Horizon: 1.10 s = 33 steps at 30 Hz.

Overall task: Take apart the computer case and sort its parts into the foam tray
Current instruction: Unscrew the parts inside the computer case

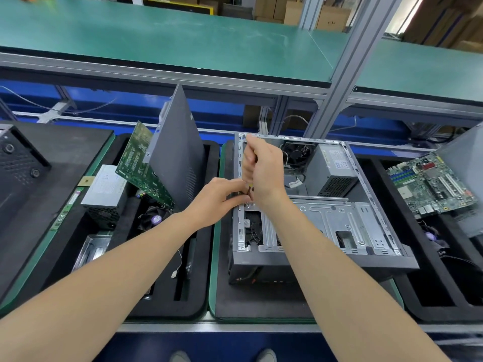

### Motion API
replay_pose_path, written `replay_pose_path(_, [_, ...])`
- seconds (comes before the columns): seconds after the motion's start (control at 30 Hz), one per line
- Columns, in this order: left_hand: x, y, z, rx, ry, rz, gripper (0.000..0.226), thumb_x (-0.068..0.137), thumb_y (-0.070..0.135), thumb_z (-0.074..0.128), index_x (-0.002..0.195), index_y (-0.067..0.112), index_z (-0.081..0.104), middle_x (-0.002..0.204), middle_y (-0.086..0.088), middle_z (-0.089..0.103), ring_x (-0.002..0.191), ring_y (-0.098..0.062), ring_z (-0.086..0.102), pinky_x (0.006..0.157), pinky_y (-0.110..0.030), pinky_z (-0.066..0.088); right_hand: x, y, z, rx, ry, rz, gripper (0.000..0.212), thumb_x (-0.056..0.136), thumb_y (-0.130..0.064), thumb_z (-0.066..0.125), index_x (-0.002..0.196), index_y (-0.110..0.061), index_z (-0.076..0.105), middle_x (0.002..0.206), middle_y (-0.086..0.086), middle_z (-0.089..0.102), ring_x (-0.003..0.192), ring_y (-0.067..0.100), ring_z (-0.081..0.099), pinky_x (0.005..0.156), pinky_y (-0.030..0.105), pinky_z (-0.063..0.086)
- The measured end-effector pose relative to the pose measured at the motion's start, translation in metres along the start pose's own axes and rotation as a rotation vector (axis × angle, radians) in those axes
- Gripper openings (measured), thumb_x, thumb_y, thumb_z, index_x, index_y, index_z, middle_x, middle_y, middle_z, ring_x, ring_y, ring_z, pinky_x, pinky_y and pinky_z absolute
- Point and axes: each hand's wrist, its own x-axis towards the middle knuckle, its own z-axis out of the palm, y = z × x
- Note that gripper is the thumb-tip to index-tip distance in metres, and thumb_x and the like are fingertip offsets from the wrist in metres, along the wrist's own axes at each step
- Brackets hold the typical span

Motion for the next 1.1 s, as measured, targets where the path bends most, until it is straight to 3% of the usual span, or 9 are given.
replay_pose_path(0.1, [-0.001,0.004,-0.001,-0.023,0.014,-0.002,0.009,0.099,0.031,0.059,0.100,0.027,0.067,0.096,0.037,0.064,0.092,0.008,0.060,0.078,-0.006,0.040,0.010,-0.006,-0.009,-0.002,-0.165,0.127,0.051,0.109,-0.025,0.047,0.062,-0.016,0.029,0.052,-0.002,0.021,0.047,0.016,0.014,0.049,0.032,0.010])
replay_pose_path(0.33, [0.000,0.007,-0.001,-0.037,-0.019,-0.081,0.011,0.101,0.030,0.060,0.106,0.027,0.070,0.122,0.017,0.053,0.095,-0.011,0.061,0.083,-0.025,0.048,0.026,-0.010,-0.020,-0.022,-0.479,0.177,0.055,0.109,-0.023,0.039,0.055,-0.021,0.033,0.048,-0.004,0.022,0.045,0.016,0.012,0.048,0.033,0.009])
replay_pose_path(0.5, [-0.001,0.008,0.001,-0.117,-0.056,-0.093,0.013,0.104,0.018,0.056,0.096,0.010,0.062,0.110,0.010,0.072,0.105,0.016,0.059,0.078,-0.007,0.042,0.030,-0.010,-0.026,0.029,-0.541,0.208,0.056,0.110,-0.022,0.036,0.053,-0.023,0.037,0.048,-0.005,0.022,0.045,0.014,0.014,0.046,0.031,0.012])
replay_pose_path(0.6, [-0.001,0.008,0.001,-0.108,-0.034,-0.092,0.012,0.102,0.017,0.059,0.091,0.012,0.060,0.094,0.024,0.069,0.094,0.021,0.058,0.073,-0.003,0.040,0.026,-0.008,-0.022,-0.030,-0.406,0.150,0.049,0.110,-0.026,0.040,0.062,-0.017,0.046,0.049,0.000,0.030,0.044,0.018,0.022,0.049,0.035,0.018])
replay_pose_path(0.7, [0.000,0.008,-0.001,-0.100,-0.043,-0.073,0.009,0.102,0.023,0.058,0.095,0.018,0.062,0.095,0.016,0.068,0.091,0.008,0.063,0.073,-0.009,0.043,0.011,-0.001,-0.012,-0.199,-0.032,-0.011,0.044,0.108,-0.034,0.050,0.072,-0.012,0.061,0.057,0.008,0.054,0.050,0.022,0.049,0.052,0.032,0.042])
replay_pose_path(0.77, [0.001,0.008,-0.002,-0.088,-0.065,-0.060,0.010,0.102,0.028,0.055,0.102,0.032,0.064,0.096,0.014,0.067,0.086,-0.006,0.064,0.071,-0.021,0.048,-0.001,0.005,-0.002,-0.224,0.250,-0.113,0.044,0.108,-0.037,0.051,0.074,-0.012,0.065,0.063,0.004,0.065,0.056,0.018,0.061,0.059,0.035,0.055])
replay_pose_path(0.83, [0.001,0.013,-0.005,-0.077,-0.048,-0.048,0.027,0.099,0.030,0.050,0.099,0.057,0.057,0.094,0.029,0.064,0.084,0.003,0.062,0.069,-0.009,0.045,-0.008,0.009,0.010,-0.212,0.414,-0.142,0.042,0.108,-0.035,0.047,0.079,-0.015,0.069,0.068,-0.001,0.069,0.060,0.016,0.066,0.069,0.041,0.060])
replay_pose_path(0.97, [-0.001,0.020,-0.010,-0.065,-0.050,-0.074,0.047,0.091,0.025,0.044,0.087,0.072,0.047,0.086,0.048,0.055,0.077,0.021,0.053,0.066,0.003,0.036,-0.011,0.011,0.024,-0.198,0.401,-0.049,0.043,0.110,-0.039,0.042,0.083,-0.021,0.070,0.072,-0.007,0.066,0.072,0.016,0.061,0.080,0.044,0.054])
replay_pose_path(1.1, [0.000,0.013,-0.007,-0.061,-0.060,-0.058,0.028,0.095,0.035,0.045,0.094,0.062,0.053,0.093,0.038,0.061,0.086,0.011,0.059,0.069,-0.003,0.040,-0.006,0.015,0.019,-0.089,0.308,-0.031,0.053,0.113,-0.038,0.039,0.071,-0.013,0.060,0.064,-0.007,0.051,0.064,0.011,0.047,0.068,0.025,0.043])
